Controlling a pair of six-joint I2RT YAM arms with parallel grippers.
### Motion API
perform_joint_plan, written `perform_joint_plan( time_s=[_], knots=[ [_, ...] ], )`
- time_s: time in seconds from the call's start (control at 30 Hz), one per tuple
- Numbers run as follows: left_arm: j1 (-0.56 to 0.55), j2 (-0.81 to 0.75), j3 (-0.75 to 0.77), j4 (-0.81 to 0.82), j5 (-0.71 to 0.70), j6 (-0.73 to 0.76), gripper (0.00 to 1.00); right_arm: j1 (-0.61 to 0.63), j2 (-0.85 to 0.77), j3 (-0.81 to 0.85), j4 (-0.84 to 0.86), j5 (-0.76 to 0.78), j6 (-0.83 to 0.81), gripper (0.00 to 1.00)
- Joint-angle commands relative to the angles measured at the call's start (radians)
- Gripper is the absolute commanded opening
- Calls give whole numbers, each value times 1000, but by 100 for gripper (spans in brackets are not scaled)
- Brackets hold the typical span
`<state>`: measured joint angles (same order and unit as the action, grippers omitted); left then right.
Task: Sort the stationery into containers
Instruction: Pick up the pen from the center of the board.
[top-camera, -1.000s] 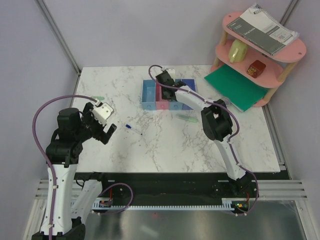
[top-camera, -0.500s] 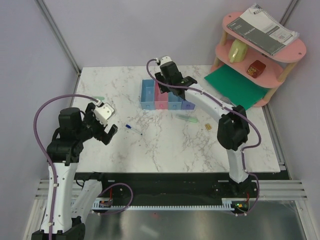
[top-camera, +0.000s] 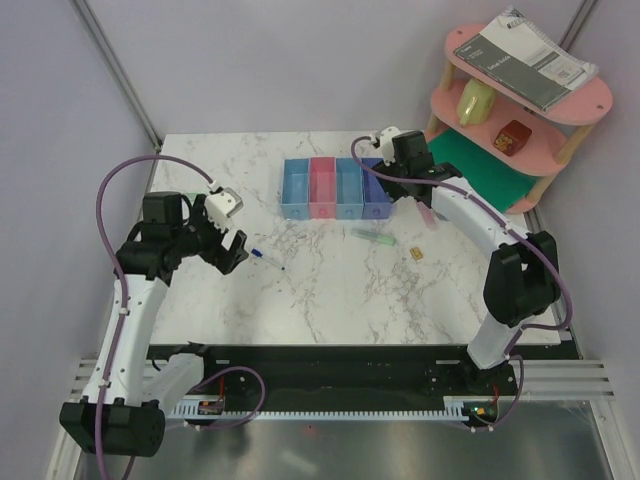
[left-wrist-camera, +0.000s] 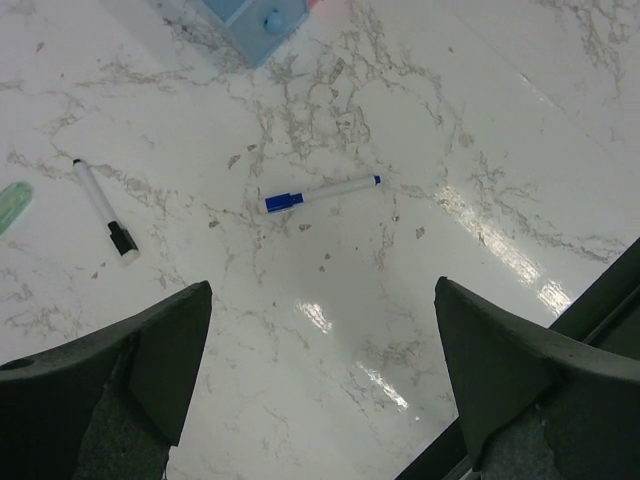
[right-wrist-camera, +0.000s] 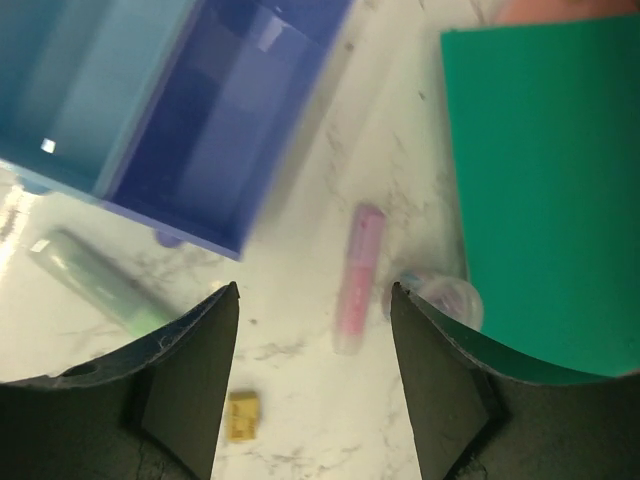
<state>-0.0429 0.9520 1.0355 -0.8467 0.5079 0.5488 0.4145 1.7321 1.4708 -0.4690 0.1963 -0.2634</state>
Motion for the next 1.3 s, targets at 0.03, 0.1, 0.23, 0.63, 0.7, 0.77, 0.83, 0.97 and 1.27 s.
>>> perform_joint_plan(
  time_s=[0.03, 0.1, 0.23, 0.63, 0.7, 0.77, 0.83, 0.97, 1.27],
  knots=[
    [-103, 27, 64, 64, 47, 11, 99, -74, -13, -35, 9, -46, -69, 69],
    [-182, 44, 64, 67, 0, 25, 99, -104, 18, -32, 13, -67, -69, 69],
    [-325, 105, 67, 109, -101, 28, 99, -140, 93, -14, 13, -116, -80, 69],
    [-606, 379, 198, 274, -411, -87, 97, -233, 288, 86, 47, -175, -62, 68],
    [-633, 424, 215, 278, -443, -53, 97, -243, 305, 92, 53, -175, -66, 68],
    [-647, 456, 228, 281, -468, -29, 96, -246, 325, 95, 59, -172, -68, 68],
    [-663, 488, 236, 294, -467, -4, 96, -253, 342, 95, 67, -173, -66, 68],
    [-673, 533, 222, 353, -437, 91, 97, -260, 365, 92, 72, -192, -68, 68],
    [-673, 691, 224, 541, -335, 312, 98, -286, 396, 91, 73, -195, -59, 66]
  ],
)
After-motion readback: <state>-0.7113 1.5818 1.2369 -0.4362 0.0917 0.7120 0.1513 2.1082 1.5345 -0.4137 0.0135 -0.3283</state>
